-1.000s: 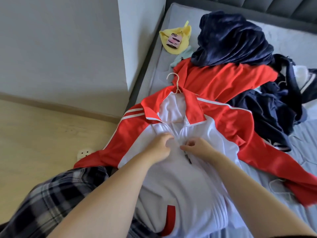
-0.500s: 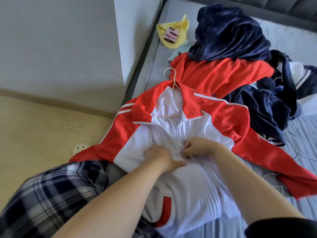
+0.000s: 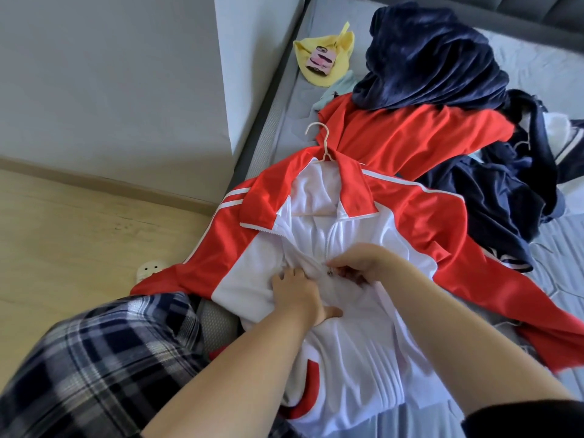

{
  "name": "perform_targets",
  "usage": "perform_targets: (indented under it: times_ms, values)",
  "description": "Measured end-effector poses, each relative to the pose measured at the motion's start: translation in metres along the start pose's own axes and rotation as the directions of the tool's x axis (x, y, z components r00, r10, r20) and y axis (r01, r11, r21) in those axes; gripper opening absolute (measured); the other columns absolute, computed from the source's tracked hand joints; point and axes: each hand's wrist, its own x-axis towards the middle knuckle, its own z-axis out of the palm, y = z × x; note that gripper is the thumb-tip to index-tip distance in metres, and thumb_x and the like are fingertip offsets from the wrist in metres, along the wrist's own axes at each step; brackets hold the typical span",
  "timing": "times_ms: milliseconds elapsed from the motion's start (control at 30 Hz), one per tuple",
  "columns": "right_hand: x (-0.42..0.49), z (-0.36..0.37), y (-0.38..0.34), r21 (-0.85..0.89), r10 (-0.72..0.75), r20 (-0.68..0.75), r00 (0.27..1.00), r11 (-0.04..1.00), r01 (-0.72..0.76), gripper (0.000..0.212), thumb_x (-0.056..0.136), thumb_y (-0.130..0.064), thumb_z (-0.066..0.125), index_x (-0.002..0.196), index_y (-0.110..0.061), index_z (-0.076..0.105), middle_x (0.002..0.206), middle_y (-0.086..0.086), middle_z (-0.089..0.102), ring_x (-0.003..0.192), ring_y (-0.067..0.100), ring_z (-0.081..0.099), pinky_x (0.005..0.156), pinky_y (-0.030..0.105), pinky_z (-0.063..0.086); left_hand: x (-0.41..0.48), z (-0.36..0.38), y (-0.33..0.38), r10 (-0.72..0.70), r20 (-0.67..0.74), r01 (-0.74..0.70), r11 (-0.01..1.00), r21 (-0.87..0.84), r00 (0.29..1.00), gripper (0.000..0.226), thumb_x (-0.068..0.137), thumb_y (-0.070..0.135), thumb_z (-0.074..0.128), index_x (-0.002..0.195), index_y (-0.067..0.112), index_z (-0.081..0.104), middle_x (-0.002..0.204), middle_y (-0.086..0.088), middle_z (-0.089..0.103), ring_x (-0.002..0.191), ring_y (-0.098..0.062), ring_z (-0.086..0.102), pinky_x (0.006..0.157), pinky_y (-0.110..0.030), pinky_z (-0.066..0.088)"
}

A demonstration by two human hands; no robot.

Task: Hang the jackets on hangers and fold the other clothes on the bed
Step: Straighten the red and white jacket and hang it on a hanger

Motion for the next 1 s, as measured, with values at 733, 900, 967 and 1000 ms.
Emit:
perform_targets:
  times_ms: [733, 900, 967, 1000]
  values:
    - [0.009, 0.0, -0.01, 0.622, -0.03, 0.097, 0.995, 0.782, -0.037, 0.028, 0.097, -0.014, 0.05, 0.069, -0.01, 0.055, 0.068, 0.001, 0.047, 0.06, 0.012, 0.042, 0.056, 0.022, 0.036, 0.045, -0.009, -0.012, -0.187, -0.215, 0.131, 0.96, -0.249, 0.959, 0.057, 0.076, 0.074, 0.052, 0.1, 0.023, 0.063, 0.096, -0.001, 0.067, 0.095, -0.025, 0.061, 0.074, -0.034, 0.034]
    - [0.01, -0.009, -0.048, 0.618, -0.131, -0.157, 0.979, 0.76, 0.201, 0.025, 0.091, -0.01, 0.057, 0.066, -0.014, 0.056, 0.06, 0.0, 0.05, 0.043, 0.006, 0.043, 0.045, 0.018, 0.036, 0.052, -0.003, -0.015, -0.14, -0.282, 0.062, 0.961, -0.268, 0.949, 0.051, 0.074, 0.068, 0.06, 0.096, 0.022, 0.064, 0.097, -0.002, 0.069, 0.095, -0.025, 0.064, 0.08, -0.033, 0.038]
    - [0.01, -0.011, -0.057, 0.683, -0.152, -0.157, 0.976, 0.697, 0.218, 0.026, 0.092, -0.013, 0.057, 0.067, -0.014, 0.056, 0.064, -0.001, 0.049, 0.053, 0.009, 0.044, 0.052, 0.021, 0.04, 0.054, -0.004, -0.018, -0.115, -0.278, 0.04, 0.964, -0.262, 0.954, 0.049, 0.075, 0.068, 0.06, 0.092, 0.022, 0.061, 0.095, -0.001, 0.068, 0.093, -0.024, 0.064, 0.078, -0.032, 0.038]
    - [0.011, -0.013, -0.059, 0.707, -0.148, -0.136, 0.98, 0.678, 0.201, 0.025, 0.093, -0.015, 0.057, 0.068, -0.015, 0.056, 0.067, -0.001, 0.05, 0.058, 0.01, 0.044, 0.057, 0.023, 0.04, 0.055, -0.005, -0.019, -0.11, -0.269, 0.038, 0.965, -0.258, 0.957, 0.049, 0.075, 0.068, 0.06, 0.092, 0.022, 0.06, 0.094, -0.001, 0.067, 0.093, -0.024, 0.064, 0.078, -0.032, 0.039]
